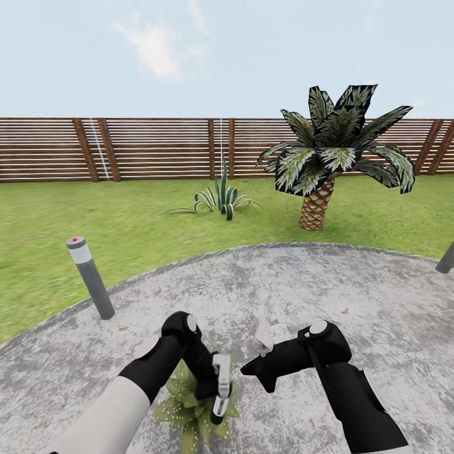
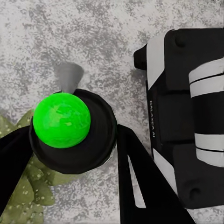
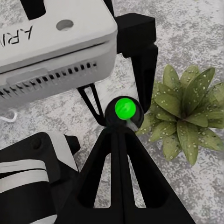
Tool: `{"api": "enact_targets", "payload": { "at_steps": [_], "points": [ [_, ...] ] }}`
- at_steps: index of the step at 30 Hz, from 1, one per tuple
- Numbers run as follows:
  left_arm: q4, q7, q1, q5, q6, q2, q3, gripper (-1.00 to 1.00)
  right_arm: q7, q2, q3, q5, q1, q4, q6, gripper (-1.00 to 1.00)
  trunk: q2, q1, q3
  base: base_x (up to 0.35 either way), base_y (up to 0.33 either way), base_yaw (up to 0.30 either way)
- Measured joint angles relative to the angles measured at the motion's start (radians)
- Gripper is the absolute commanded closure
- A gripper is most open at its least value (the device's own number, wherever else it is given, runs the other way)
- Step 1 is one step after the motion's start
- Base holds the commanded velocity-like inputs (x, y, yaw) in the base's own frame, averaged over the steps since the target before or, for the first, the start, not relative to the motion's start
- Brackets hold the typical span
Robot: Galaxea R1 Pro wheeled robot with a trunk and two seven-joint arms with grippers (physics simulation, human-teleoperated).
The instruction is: Pick up the pesticide atomizer in the garden and spray insectifuge to fully cover both potted plants in the garden.
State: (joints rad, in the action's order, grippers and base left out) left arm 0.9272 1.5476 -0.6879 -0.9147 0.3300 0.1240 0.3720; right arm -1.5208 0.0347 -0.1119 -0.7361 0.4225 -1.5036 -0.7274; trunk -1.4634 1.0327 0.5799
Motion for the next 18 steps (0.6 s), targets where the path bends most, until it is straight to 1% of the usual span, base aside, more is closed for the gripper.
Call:
{"api": "enact_targets", "payload": {
  "at_steps": [7, 9, 11, 18],
  "points": [
    [0.022, 0.001, 0.000, 0.002, 0.000, 0.000, 0.003, 1.00, 0.000, 0.000, 0.000, 0.000, 0.000, 0.000, 0.000, 1.00, 0.000, 0.000, 0.000, 0.000, 0.000, 0.000],
    [0.023, 0.001, 0.000, 0.003, 0.000, 0.000, 0.021, 1.00, 0.000, 0.000, 0.001, -0.001, 0.000, 0.000, 0.000, 1.00, 0.000, 0.000, 0.000, 0.000, 0.000, 0.000],
    [0.023, 0.001, 0.000, 0.003, 0.000, 0.000, 0.032, 1.00, 0.000, 0.000, 0.001, -0.001, 0.000, 0.000, 0.000, 1.00, 0.000, 0.000, 0.000, 0.000, 0.000, 0.000],
    [0.023, 0.001, 0.001, 0.003, 0.000, -0.001, 0.037, 1.00, 0.002, -0.001, 0.001, -0.001, 0.000, 0.000, 0.000, 1.00, 0.000, 0.000, 0.000, 0.000, 0.000, 0.000]
  ]
}}
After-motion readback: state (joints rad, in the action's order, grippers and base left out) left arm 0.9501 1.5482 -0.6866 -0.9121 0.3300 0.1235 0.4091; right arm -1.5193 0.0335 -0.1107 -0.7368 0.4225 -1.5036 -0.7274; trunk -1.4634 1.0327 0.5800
